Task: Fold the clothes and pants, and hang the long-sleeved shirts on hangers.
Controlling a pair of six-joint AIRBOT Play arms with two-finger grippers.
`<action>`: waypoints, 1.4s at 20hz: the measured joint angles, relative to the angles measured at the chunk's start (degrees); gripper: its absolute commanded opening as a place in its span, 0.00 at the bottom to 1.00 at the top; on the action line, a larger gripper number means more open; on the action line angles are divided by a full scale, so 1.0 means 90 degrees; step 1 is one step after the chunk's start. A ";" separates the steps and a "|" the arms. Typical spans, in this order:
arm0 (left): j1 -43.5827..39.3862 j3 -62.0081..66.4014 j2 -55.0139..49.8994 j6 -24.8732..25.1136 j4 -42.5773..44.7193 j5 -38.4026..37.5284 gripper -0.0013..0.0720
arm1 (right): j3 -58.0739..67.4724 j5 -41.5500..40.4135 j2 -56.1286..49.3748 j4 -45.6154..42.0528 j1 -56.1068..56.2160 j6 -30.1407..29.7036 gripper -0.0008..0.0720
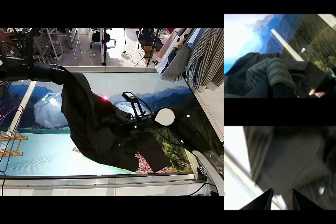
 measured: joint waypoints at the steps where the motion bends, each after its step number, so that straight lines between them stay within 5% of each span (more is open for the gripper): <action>1: 0.0000 0.0000 -0.0015 0.0017 0.0000 -0.0056 0.04 | -0.0068 -0.0192 -0.0163 0.0425 -0.0117 -0.0376 0.63; 4: 0.0000 0.0000 -0.0032 0.0022 -0.0005 -0.0163 0.04 | -0.0182 -0.0481 -0.0894 0.1882 -0.0250 -0.1688 0.74; 10: 0.0000 0.0000 -0.0039 0.0041 -0.0002 -0.0233 0.05 | -0.0177 -0.0391 -0.2458 0.4019 -0.0090 -0.4126 0.75; 15: 0.0000 0.0000 -0.0039 0.0039 -0.0002 -0.0240 0.05 | 0.0134 0.0199 -0.2929 0.5095 -0.0007 -0.5243 0.75; 18: 0.0000 0.0000 -0.0039 0.0039 -0.0002 -0.0245 0.04 | 0.0393 0.0644 -0.2987 0.5285 -0.0044 -0.5462 0.75; 19: 0.0000 0.0000 -0.0039 0.0039 0.0000 -0.0253 0.05 | 0.0466 0.0714 -0.2999 0.5321 -0.0051 -0.5501 0.67; 21: 0.0000 0.0000 -0.0039 0.0039 0.0000 -0.0255 0.05 | 0.0561 0.0746 -0.3011 0.5372 -0.0010 -0.5557 0.15; 22: 0.0000 0.0000 -0.0039 0.0039 0.0000 -0.0257 0.05 | 0.0585 0.0692 -0.3021 0.5345 0.0039 -0.5574 0.04; 25: 0.0000 0.0000 -0.0039 0.0017 0.0000 -0.0260 0.05 | 0.0719 0.0223 -0.2941 0.4699 0.0151 -0.5178 0.04; 28: 0.0000 0.0000 -0.0039 0.0017 0.0000 -0.0274 0.05 | 0.1285 -0.0168 -0.2407 0.2424 0.0068 -0.3230 0.04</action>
